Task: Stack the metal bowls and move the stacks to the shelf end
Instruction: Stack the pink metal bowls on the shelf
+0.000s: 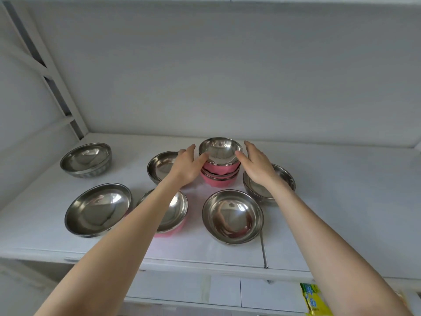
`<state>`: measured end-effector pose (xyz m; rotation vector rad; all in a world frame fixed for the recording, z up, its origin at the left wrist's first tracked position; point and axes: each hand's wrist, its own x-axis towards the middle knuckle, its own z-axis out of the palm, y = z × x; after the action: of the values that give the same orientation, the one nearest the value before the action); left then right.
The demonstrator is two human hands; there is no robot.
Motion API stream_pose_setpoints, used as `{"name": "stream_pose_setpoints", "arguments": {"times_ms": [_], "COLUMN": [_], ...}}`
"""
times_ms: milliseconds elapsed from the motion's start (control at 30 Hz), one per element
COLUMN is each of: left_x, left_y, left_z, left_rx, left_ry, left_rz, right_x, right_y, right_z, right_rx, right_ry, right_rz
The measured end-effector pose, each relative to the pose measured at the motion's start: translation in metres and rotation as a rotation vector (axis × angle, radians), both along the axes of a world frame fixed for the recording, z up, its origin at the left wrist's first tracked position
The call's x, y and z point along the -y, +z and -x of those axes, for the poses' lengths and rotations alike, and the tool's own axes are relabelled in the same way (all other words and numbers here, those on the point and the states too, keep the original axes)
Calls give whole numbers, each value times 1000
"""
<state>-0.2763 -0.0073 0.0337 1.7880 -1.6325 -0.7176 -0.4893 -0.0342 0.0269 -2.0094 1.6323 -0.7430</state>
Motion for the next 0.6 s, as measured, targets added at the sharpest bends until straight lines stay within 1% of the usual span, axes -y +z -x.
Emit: {"name": "stream_pose_setpoints", "arguments": {"times_ms": [167,367,467,600], "left_x": [-37,-76,-92,-114], "left_y": [4,8,11,8], "left_z": [-17,-46,-66,-98], "left_rx": [204,458,569,673], "left_ry": [-12,-93,-140,-181], "left_rz": [112,226,287,298], "right_x": [-33,-81,-105,-136], "right_y": [5,13,14,11], "right_z": [6,-13,-30,-59], "right_rx": [-235,-388,-413,-386], "right_ry": [-41,-43,-92,-122], "right_rz": [214,353,395,380]}}
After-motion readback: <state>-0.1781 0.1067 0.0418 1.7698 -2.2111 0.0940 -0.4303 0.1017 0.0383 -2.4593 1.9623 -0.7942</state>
